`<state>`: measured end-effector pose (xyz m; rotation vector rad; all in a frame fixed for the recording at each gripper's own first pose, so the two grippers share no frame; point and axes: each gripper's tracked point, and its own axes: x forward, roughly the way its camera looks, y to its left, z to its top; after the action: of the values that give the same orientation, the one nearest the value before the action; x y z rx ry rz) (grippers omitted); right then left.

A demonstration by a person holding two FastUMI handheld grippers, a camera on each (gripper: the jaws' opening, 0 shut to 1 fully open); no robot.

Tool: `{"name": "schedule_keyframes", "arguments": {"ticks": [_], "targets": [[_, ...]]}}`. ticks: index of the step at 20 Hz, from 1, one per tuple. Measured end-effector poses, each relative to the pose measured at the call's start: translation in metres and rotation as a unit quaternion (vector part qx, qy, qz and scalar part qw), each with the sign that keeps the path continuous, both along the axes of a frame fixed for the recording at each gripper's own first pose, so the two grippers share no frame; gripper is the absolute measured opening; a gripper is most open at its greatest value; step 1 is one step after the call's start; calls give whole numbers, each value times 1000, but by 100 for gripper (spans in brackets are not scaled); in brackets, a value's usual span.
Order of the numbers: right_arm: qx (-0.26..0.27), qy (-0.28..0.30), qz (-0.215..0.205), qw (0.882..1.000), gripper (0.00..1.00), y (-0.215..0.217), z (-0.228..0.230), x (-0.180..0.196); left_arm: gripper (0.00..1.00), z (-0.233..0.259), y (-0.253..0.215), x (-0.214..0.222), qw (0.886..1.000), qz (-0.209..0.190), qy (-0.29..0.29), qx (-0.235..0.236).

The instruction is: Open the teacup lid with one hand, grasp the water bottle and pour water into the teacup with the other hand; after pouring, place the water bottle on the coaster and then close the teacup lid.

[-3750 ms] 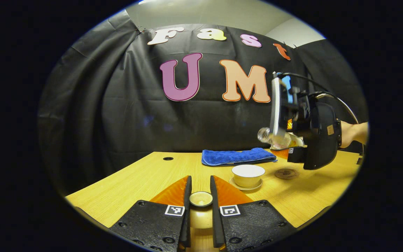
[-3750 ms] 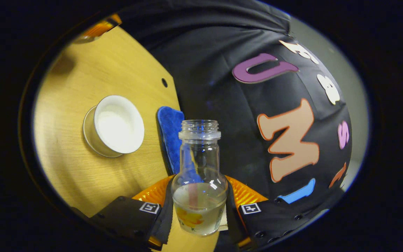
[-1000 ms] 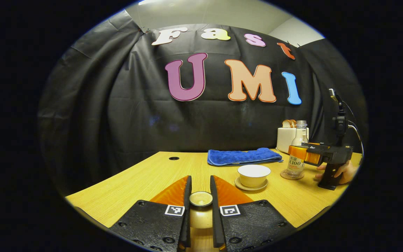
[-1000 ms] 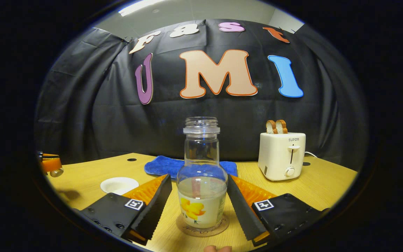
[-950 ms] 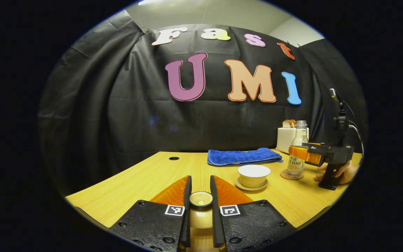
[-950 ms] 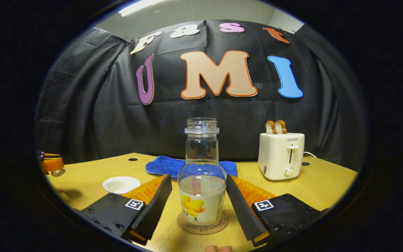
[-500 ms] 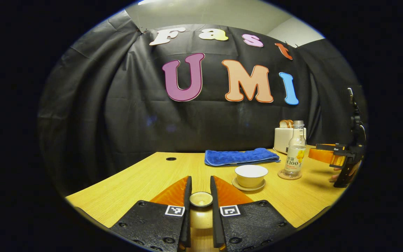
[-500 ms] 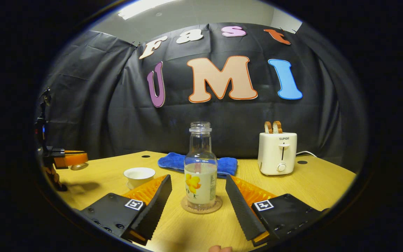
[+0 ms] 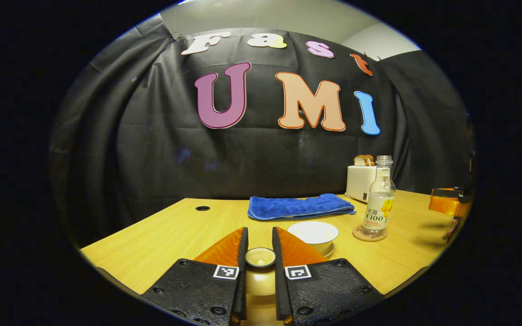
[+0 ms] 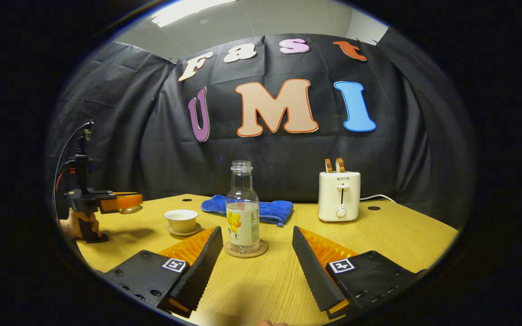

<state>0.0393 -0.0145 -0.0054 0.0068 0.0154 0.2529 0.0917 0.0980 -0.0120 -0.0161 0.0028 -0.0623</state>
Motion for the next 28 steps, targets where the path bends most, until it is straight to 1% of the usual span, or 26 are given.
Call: {"name": "schedule_keyframes", "arguments": {"ticks": [2,4,5,6,7,8,9,11,13,14,16,18,21,24,25,26,28], "targets": [[0,0,0,1000,93,0,0,0,22,0,-12,12,1000,-7,2,1],[0,0,2,1000,93,0,-1,-1,22,0,-19,25,1000,-1,4,1],[0,0,3,1000,97,1,-1,-1,22,0,-21,30,1000,3,3,1],[0,0,4,1000,93,1,0,-1,22,1,-29,36,1000,1,2,1],[0,0,5,1000,93,1,-1,-2,22,0,-34,41,1000,-1,5,1],[0,-1,6,1000,97,2,-1,-2,22,2,-37,46,1000,-1,2,0],[1,0,7,1000,97,2,-1,-2,22,1,-43,53,1000,1,4,0],[0,-1,8,1000,93,2,-1,-2,22,1,-57,65,1000,-5,6,1],[1,0,11,1000,93,3,-1,-4,22,2,-66,73,1000,-5,7,2],[1,0,13,1000,95,3,-1,-4,22,1,-69,76,1000,-3,8,3],[0,1,15,1000,100,3,-1,-5,22,1,-73,80,1000,-4,9,4],[1,0,16,1000,100,4,-1,-5,22,1,-77,81,1000,-9,11,6],[1,1,16,1000,97,3,-1,-5,22,-4,-80,85,999,-11,27,17],[1,0,16,1000,97,3,-1,-5,22,-9,-84,85,999,-16,43,28],[1,1,16,1000,100,3,-1,-5,22,-12,-83,86,998,-13,52,32],[1,1,16,1000,97,3,-1,-5,22,-14,-82,86,998,-9,59,37],[1,1,20,1000,98,5,-1,-7,22,-15,-82,86,997,-4,68,43]]}}
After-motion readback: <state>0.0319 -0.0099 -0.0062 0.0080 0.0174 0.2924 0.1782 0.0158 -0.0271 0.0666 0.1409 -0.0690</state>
